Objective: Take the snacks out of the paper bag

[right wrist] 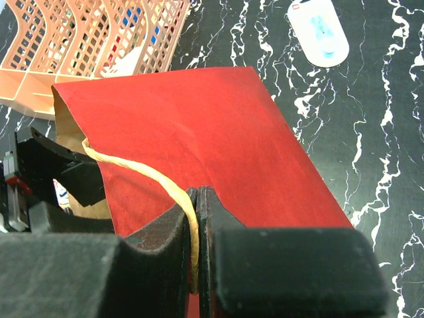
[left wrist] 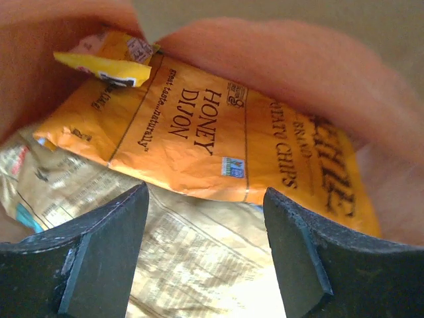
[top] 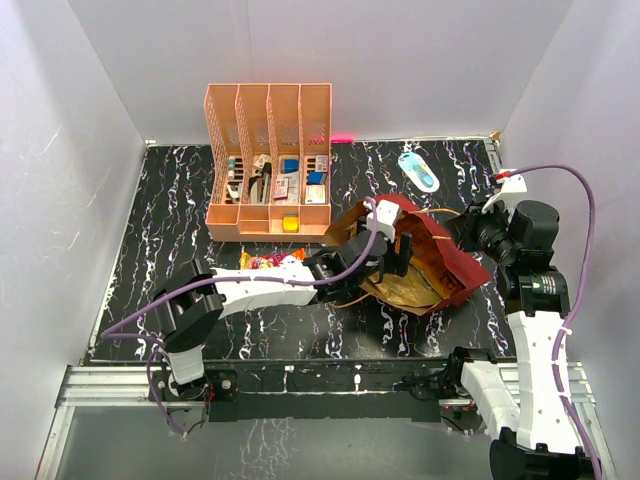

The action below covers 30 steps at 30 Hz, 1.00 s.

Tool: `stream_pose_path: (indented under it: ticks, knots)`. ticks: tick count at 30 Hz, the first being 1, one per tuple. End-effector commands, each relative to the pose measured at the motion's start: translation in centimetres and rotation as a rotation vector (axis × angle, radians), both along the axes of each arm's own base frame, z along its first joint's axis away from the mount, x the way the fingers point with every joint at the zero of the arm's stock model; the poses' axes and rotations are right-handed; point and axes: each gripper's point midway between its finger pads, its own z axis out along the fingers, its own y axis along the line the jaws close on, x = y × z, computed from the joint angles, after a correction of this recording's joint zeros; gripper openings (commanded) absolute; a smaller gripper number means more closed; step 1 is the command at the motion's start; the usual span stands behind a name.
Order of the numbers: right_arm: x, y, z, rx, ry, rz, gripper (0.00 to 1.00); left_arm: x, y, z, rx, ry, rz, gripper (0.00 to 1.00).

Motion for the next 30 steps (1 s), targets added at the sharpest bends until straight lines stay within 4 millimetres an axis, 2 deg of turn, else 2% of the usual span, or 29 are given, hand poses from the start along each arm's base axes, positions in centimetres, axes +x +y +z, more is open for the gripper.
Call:
stream_pose_path:
  ticks: [1, 3, 6, 9, 12, 17, 19, 22, 27, 30]
  knots:
    - [0.3, 0.3, 3.2, -0.013, -0.102, 0.023, 0.08, -0.3, 0.2, 2.3, -0.245, 0.300, 0.215, 0.65]
    - [0.3, 0.3, 3.2, -0.012, -0.102, 0.026, 0.08, -0.9, -0.1, 1.3, -0.281, 0.407, 0.256, 0.61]
    - [0.3, 0.3, 3.0, -0.012, -0.099, 0.022, 0.08, -1.6, -1.1, 0.4, -0.359, 0.533, 0.286, 0.61]
    - [0.3, 0.4, 3.2, -0.003, -0.102, 0.026, 0.08, -1.7, -2.4, -0.4, -0.366, 0.584, 0.282, 0.62]
    - [0.1, 0.5, 3.3, 0.000, -0.106, 0.029, 0.08, -1.7, -2.2, -2.0, -0.341, 0.666, 0.373, 0.63]
    - [0.1, 0.5, 3.3, 0.003, -0.104, 0.026, 0.08, -1.5, -2.6, -3.1, -0.383, 0.719, 0.415, 0.63]
    - [0.1, 0.5, 3.6, 0.004, -0.109, 0.027, 0.08, -1.1, -2.9, -3.1, -0.405, 0.710, 0.422, 0.63]
    - [0.0, 0.6, 4.0, 0.008, -0.117, 0.030, 0.08, -0.1, -3.7, -2.8, -0.438, 0.656, 0.404, 0.53]
    - [-0.1, 0.8, 4.4, 0.018, -0.121, 0.037, 0.08, 0.7, -4.5, -2.7, -0.534, 0.640, 0.402, 0.51]
    - [-0.2, 0.9, 4.4, 0.021, -0.120, 0.040, 0.08, 1.5, -4.9, -1.8, -0.571, 0.581, 0.384, 0.51]
